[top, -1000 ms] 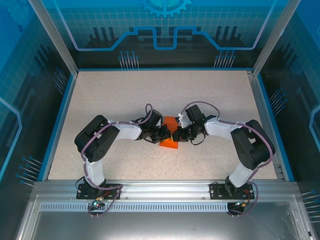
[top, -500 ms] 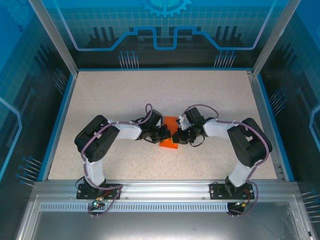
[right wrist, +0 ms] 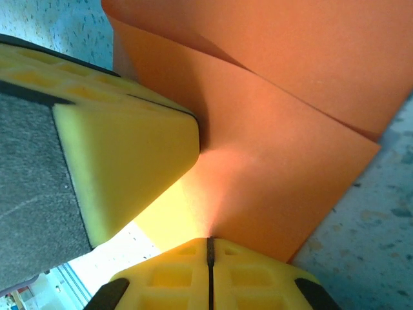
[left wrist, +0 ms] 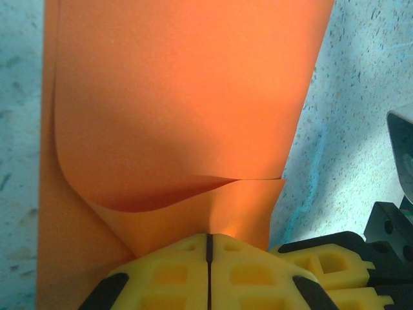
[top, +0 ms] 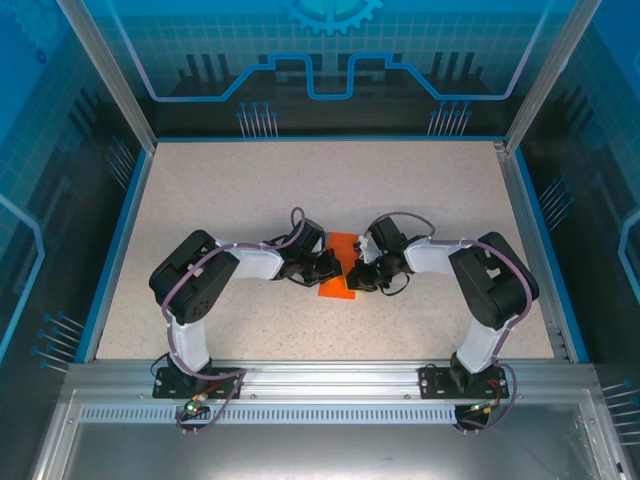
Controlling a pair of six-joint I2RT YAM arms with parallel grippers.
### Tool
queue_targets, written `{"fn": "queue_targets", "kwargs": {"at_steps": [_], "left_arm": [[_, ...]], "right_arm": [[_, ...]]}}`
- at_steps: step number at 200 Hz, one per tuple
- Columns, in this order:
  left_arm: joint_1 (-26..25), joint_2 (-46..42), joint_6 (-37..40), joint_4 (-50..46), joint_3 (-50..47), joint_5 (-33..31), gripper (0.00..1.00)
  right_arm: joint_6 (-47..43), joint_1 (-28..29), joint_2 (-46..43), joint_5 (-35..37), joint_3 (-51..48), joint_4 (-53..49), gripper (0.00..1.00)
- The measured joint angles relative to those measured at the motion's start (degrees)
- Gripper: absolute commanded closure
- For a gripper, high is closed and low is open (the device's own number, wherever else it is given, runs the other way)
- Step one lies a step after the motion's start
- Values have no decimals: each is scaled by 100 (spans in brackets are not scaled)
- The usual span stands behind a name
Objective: Fold a paper plane with a square sheet of paper (pick it up from the middle)
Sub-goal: Fold the triangle a second time at the center of the table.
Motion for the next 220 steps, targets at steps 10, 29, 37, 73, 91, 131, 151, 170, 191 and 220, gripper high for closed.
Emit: {"fn": "queue_targets", "kwargs": {"at_steps": [10,29,37,73,91,131,151,170,191,220], "left_arm": [[-2,0,0,0,0,2,94],[-2,0,0,0,0,0,94],[-2,0,-2,0,0,2,94],[-13,4,-2,2,0,2,94],[-17,7,-2,2,0,2,94],[-24,9,-2,7,0,4,95],[-24,11,-2,4,0,4,94],[-24,11,-2,7,0,4,95],[-24,11,-2,7,0,4,95],[-24,11,0,7,0,4,95]], "right_arm": [[-22,-2,0,0,-2,0,93],[-59,-2,-7,0,-28,11,92],[-63,-4,-20,0,-48,26,92],[-149,-4,-164,0,-223,55,91],[-190,-15,-219,0,-297,52,91],[-256,-52,-326,-20,-426,46,90],[-299,-59,-378,-17,-479,11,90],[-326,-90,-474,-20,-564,-61,90],[-337,-125,-603,-9,-619,-304,90],[-267,-127,-861,-22,-623,-487,90]]}}
